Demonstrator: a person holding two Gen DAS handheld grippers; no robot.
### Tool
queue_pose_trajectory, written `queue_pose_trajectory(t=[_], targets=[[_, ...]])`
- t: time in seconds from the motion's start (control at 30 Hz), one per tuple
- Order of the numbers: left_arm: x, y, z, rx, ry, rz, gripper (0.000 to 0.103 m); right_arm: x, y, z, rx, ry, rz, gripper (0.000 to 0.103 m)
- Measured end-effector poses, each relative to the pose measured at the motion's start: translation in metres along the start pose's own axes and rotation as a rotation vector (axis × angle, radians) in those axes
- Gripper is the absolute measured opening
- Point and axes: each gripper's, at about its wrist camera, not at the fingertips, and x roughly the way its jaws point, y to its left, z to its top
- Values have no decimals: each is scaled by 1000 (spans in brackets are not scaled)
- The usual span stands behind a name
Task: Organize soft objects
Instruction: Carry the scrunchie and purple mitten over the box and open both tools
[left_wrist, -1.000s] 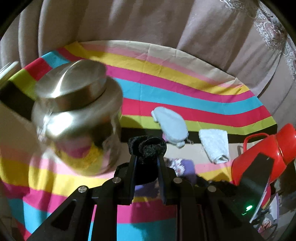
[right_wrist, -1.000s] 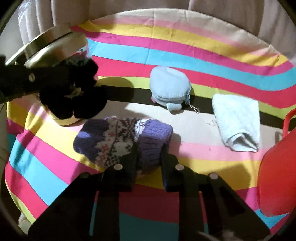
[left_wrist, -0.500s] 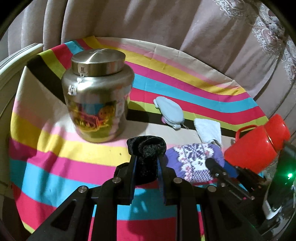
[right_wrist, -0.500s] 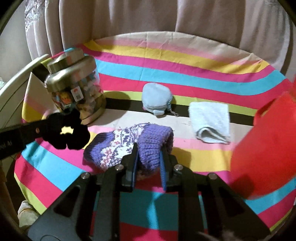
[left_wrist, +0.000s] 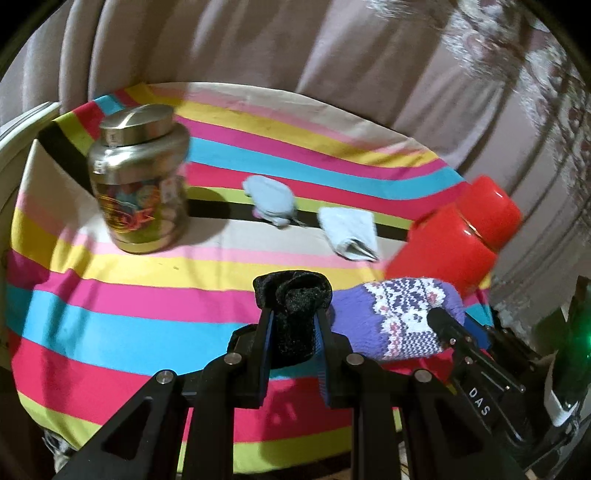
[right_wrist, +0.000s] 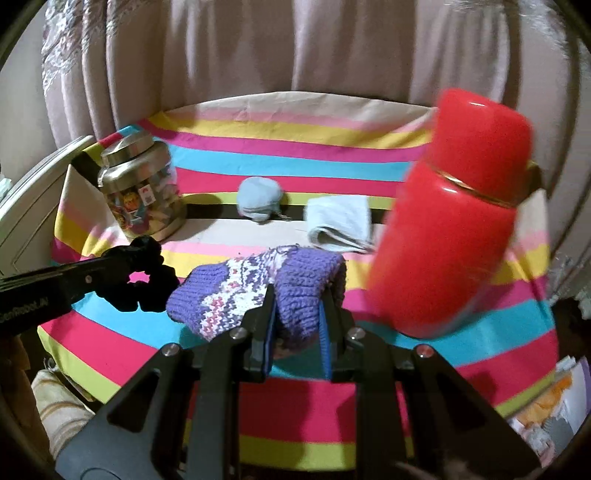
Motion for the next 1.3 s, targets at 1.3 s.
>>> queue_pose_trajectory(t=[1.3], targets=[[-5, -287, -110, 415, 297, -497, 37, -163, -265, -108, 357, 54, -483, 28]])
